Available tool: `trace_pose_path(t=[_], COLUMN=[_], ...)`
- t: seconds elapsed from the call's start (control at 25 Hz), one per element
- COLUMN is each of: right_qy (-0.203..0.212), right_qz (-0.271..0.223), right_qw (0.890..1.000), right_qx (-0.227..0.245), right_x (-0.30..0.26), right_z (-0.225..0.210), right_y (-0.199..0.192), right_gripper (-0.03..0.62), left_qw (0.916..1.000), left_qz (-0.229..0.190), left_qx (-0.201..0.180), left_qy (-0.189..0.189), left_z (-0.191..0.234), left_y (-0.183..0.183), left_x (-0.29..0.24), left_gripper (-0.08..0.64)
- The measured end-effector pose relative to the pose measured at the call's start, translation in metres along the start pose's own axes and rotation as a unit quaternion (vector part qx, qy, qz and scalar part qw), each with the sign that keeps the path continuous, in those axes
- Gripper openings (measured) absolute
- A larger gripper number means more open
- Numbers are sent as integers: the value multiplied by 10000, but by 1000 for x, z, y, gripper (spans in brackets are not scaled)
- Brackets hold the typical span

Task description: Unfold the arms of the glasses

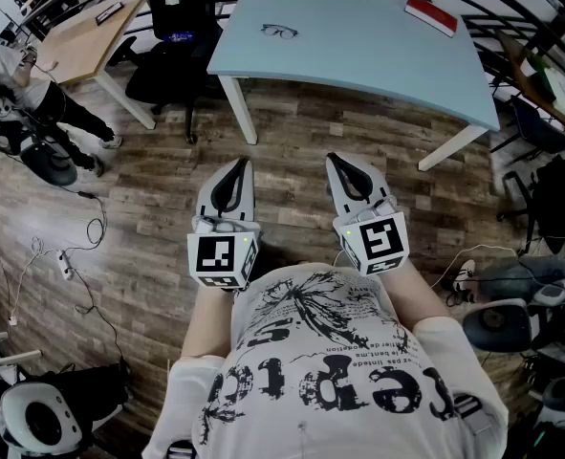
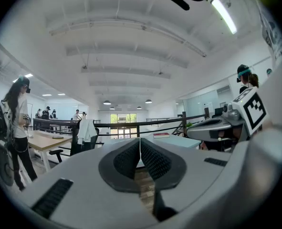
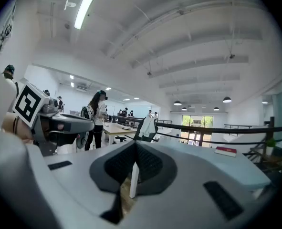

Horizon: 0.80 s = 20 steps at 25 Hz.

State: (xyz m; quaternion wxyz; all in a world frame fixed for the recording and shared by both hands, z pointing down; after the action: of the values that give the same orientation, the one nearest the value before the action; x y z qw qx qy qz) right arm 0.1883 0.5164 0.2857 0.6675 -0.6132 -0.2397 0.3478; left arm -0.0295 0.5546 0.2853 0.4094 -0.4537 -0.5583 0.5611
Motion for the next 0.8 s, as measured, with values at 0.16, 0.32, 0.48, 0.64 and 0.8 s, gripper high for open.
trace_pose_path(t=[0.16,0.32,0.48,0.64,0.8], right_qy=[2,34,13,-43,-100], right_qz=[19,23,74,145,239], right_qw=[10000,9998,9994,9982,9976], right_qx=[-6,-174,-341,-577,-639], right_x=[-1,-1,-4,-9,-26], right_z=[-2,-6,-13,-24,-35], right_y=[-3,-6,-11,-19,-26], right_gripper=[8,8,9,9,9], left_qw=[9999,9999,9999,9998,9997], left_qz=[-16,8,59,148,184], left_qx=[142,130,83,67,75], left_qy=[-52,-32,-51,-102,-146], left_z=[0,-1,-2,-3,7], left_y=[0,-2,-6,-11,-14], left_x=[-3,-6,-14,-26,-48], left_gripper=[20,20,20,20,20])
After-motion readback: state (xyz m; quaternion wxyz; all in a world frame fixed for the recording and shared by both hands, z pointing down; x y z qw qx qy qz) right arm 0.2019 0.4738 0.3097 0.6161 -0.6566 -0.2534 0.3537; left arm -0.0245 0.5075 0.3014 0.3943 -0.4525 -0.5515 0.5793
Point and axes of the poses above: the fingertips, and each gripper's own axes: x backward along the fingers, z to its left, y out of its top, the point moved 9 cm from there along x, backward along the fingers, and after that the axes turned 1 degree about y, right-handed, at the moved point
